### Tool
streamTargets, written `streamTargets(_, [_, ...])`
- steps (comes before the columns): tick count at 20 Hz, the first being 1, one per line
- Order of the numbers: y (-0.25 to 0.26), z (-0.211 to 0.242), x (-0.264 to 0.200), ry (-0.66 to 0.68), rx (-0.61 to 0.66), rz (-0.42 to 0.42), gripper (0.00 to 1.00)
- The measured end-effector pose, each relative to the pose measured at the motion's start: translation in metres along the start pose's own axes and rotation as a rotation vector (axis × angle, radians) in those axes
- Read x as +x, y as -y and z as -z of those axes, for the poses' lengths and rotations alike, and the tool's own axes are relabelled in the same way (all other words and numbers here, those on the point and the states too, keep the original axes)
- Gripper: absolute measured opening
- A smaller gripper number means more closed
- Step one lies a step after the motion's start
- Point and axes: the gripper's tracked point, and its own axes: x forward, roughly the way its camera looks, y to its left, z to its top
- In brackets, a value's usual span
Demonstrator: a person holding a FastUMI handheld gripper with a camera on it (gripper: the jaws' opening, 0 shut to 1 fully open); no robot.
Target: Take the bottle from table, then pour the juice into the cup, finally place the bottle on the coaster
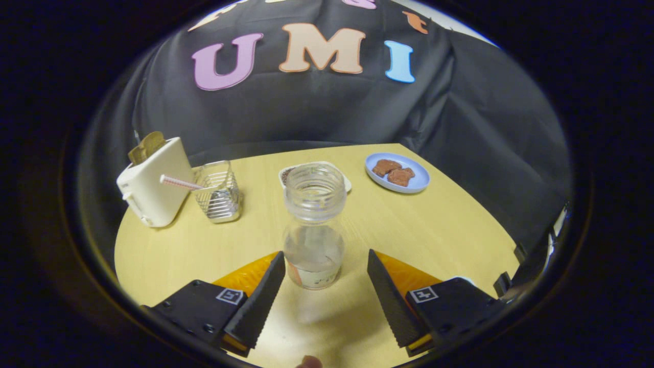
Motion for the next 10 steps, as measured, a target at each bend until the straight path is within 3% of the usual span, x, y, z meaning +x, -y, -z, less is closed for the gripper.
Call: streamTargets(10, [0.001, -0.043, -0.072, 0.119, -0.039, -0.155, 1.00])
